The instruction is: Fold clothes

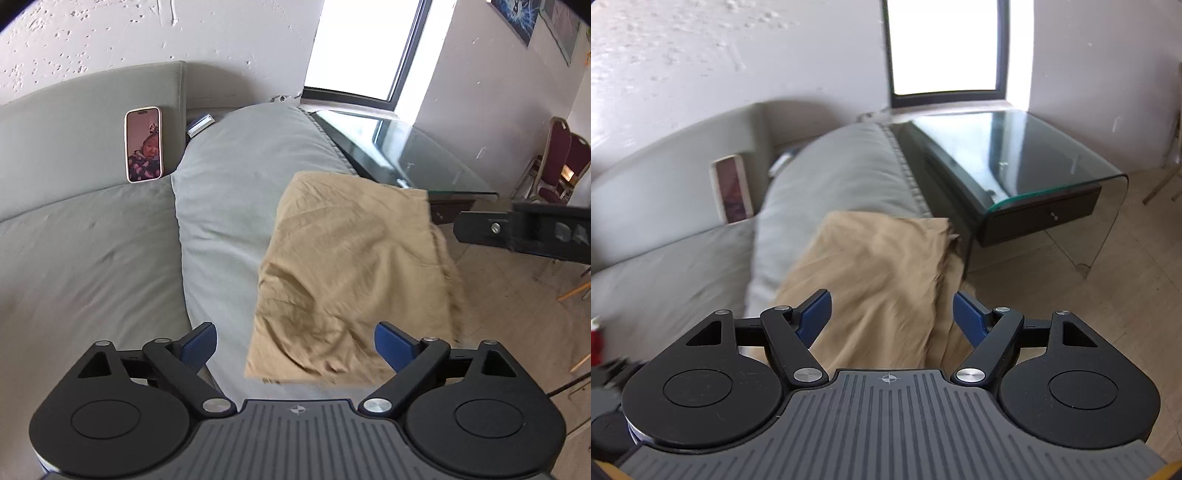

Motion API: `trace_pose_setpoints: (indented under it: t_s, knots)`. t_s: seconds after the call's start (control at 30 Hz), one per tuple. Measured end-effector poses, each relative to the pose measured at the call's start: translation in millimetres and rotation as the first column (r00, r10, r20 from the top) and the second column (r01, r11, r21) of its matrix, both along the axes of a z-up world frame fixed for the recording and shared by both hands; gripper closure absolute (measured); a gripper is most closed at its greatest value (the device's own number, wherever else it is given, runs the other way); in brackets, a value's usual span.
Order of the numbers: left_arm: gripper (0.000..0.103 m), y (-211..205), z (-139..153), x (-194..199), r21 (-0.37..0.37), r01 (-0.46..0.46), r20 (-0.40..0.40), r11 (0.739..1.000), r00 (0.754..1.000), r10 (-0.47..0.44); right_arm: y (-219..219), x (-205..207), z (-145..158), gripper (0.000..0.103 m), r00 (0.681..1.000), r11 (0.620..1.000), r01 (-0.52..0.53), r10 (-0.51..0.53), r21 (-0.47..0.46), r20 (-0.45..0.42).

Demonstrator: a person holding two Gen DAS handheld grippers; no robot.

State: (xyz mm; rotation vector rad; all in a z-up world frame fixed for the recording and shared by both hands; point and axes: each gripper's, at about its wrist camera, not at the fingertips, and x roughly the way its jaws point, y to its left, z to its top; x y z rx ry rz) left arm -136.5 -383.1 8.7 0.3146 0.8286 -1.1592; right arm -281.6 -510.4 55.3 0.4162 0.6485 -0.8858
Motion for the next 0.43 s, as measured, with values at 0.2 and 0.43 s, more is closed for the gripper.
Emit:
trace_pose_setpoints:
  t_s: [0.2, 0.43]
  knots:
    - [0.001, 22.9, 19.8, -20.2, -0.058, -0.018, -0.010, 0.998, 1.000, 0.017, 57.5, -17.0, 38.4, 0.010, 0.998, 0.998, -0.051, 0.049, -0.036, -0.046]
    - [0.001, 22.1, 19.3, -46.0, -0.040, 0.045, 0.035, 0.998, 0.998, -0.044, 80.3, -38.9, 36.9, 0.010, 0.994, 0.999, -0.039, 0.036, -0.035, -0.108]
